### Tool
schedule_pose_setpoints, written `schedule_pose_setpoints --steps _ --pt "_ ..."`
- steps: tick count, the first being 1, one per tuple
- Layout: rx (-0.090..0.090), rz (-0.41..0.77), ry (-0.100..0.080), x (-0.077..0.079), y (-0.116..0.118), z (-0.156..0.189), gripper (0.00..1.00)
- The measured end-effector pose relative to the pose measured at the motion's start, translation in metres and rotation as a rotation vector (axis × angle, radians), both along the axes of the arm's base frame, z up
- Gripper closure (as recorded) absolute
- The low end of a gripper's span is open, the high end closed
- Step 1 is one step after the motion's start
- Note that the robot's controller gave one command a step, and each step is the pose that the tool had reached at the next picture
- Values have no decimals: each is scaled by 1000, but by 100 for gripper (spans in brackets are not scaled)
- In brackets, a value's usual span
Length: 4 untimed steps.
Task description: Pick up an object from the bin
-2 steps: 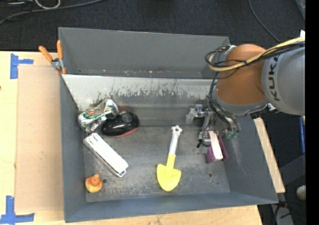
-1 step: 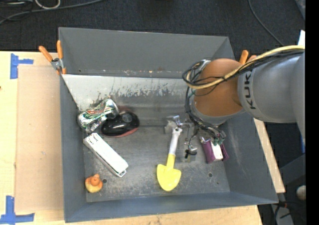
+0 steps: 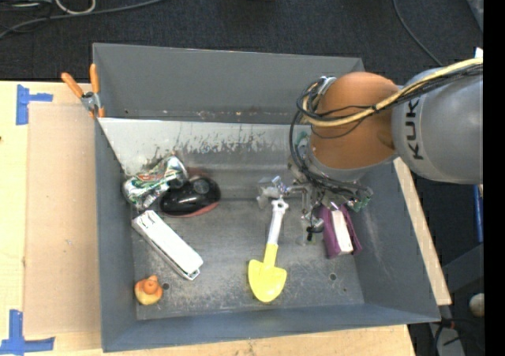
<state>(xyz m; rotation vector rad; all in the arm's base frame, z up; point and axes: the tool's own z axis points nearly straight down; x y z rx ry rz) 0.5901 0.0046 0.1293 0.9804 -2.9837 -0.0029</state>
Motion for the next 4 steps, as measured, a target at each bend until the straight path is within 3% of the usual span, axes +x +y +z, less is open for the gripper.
schedule_pose_setpoints --steps 1,2,3,4 --pt "5 182 15 -34 29 -33 0" --pt "2 504 -4 -12 26 -54 0" --pt "10 498 9 -27 27 -60 100" --pt "10 497 9 -27 27 -60 100"
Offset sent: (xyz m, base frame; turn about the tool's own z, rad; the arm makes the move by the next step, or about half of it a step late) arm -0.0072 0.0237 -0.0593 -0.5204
